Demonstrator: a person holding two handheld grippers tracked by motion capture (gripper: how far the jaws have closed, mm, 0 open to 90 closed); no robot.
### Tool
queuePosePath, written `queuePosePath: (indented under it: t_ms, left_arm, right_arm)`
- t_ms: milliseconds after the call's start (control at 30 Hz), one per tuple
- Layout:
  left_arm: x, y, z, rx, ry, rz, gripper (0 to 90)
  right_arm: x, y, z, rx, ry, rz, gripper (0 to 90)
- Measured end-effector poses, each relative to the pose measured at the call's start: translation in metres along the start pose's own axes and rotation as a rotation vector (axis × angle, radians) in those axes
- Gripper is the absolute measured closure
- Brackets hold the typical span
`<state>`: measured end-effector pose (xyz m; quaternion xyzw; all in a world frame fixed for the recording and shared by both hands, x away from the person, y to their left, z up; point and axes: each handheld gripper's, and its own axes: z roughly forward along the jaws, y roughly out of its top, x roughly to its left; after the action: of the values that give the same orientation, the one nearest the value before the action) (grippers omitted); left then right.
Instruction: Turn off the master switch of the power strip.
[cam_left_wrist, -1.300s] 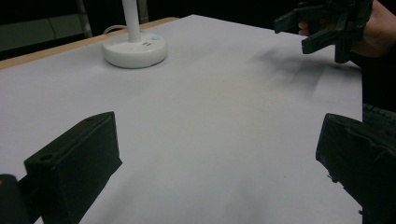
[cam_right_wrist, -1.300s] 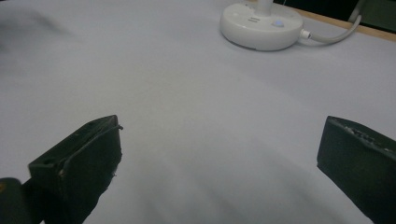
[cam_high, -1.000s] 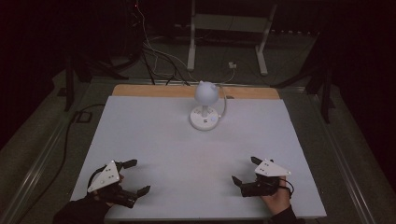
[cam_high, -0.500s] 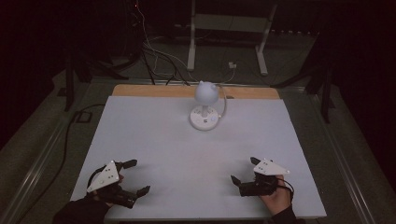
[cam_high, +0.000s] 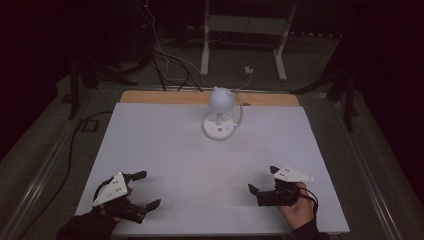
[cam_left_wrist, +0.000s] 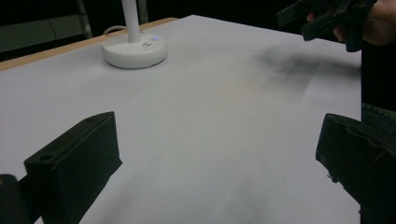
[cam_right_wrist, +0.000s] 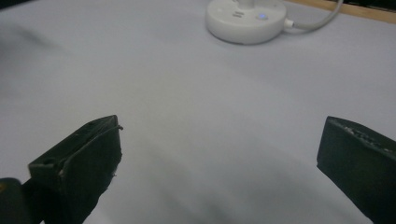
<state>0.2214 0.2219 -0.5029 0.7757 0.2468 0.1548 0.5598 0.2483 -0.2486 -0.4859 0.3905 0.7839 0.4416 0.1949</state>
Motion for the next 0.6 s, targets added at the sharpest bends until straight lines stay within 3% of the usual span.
queuePosePath:
  t_ms: [433,600]
  left_arm:
    - [0.0,0.0,0.0,0.0,-0.002,-0.005,0.3]
    - [0.0,0.0,0.0,-0.003,-0.004,-0.004,0.3]
  right_arm:
    - [0.003,0.022,-0.002,-0.046,0.007,-0.037,0.0]
    - [0.001,0.032,0.0,-0.062,0.023,-0.029,0.0]
